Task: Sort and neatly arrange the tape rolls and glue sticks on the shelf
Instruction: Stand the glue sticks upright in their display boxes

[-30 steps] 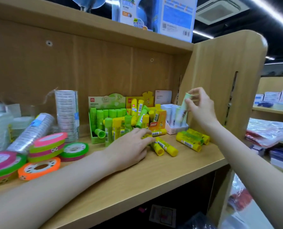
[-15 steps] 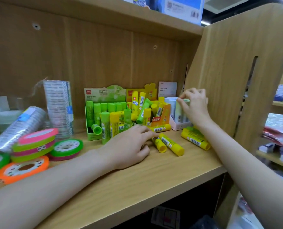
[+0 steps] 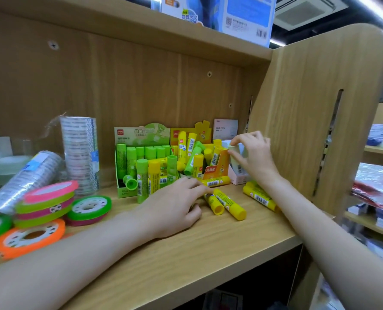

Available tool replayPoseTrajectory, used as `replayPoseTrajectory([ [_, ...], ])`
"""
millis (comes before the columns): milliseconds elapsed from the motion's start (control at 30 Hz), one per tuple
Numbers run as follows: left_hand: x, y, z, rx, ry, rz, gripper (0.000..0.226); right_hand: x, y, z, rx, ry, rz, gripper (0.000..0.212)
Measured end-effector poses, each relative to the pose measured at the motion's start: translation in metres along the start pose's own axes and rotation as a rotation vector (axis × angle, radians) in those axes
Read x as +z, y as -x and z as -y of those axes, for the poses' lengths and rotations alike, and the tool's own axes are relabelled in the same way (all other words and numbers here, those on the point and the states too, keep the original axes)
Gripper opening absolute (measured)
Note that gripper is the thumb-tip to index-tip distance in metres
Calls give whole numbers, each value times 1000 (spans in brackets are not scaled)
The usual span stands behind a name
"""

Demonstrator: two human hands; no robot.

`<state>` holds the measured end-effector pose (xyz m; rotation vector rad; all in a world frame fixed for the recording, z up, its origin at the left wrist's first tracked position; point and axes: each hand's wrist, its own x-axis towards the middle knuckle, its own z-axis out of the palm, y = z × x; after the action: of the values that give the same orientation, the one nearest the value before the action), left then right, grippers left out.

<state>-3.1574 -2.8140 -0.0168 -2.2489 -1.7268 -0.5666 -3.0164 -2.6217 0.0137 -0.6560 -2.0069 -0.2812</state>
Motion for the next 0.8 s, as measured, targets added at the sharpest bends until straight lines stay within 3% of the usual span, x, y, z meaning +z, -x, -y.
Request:
replayPoseTrajectory([
  [133,1,0,1,-7,-3,-10,45,-6,2,-5,63,-78,-120,14],
  [333,0,0,0,-6,0,-11,45,-9,2,-9,149,-226,-161,9],
  [567,0,0,0,-17,-14,2,45,-1,0,-4,99,-103,-39,13],
  [800,-1,0,0,-16,-25,2,44,-2,0,-6,141,1,-19,16],
])
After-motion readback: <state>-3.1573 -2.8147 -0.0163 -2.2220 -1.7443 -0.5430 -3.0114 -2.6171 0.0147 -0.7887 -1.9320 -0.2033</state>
